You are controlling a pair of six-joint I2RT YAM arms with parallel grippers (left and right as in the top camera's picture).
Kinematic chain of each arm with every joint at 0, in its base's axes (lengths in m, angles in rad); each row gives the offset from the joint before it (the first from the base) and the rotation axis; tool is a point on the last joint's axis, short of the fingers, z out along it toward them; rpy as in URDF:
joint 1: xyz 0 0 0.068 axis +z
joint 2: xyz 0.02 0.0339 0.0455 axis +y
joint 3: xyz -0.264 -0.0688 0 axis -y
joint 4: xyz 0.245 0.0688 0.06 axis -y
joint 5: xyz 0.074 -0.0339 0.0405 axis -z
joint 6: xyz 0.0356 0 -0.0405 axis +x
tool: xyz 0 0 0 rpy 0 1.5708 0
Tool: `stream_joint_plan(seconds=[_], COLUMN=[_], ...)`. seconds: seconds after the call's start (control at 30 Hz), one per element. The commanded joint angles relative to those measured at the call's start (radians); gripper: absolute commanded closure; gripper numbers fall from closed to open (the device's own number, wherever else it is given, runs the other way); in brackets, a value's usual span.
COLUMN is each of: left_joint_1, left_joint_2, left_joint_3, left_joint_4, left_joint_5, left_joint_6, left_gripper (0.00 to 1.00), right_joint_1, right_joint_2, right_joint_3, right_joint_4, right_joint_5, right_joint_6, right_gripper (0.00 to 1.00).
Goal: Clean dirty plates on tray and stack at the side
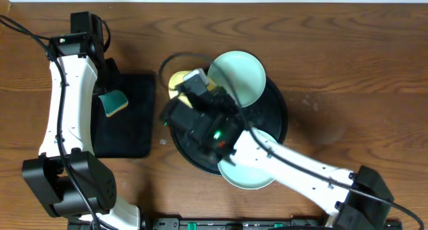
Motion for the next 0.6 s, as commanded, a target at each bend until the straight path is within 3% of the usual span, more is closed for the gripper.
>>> stream_joint_plan(seconds=[0.0,0.3,0.57], left_joint_1=[0.005,0.004,0.001], left_joint_2=[-0.007,-0.007,-0.010], left_joint_3=[0.022,0.022,0.022], left_joint_4=[-0.001,-0.004,-0.005], left_joint_5=[-0.008,0.048,0.064], left_joint_6=[0.005,0.002,0.006], left_gripper=[0.92,0.93,0.93], right_joint_1=[-0.115,-0.461,-0.762], right_joint_2=[-0.024,-0.044,-0.170], right_joint_3=[0.019,0.065,0.072], right_joint_4=[0.000,-0.021,-0.155], right_joint_5=[-0.382,-0.975,-1.044], right_joint_6=[0.122,0.126,0.127], right_gripper=[0.99,0.99,0.99])
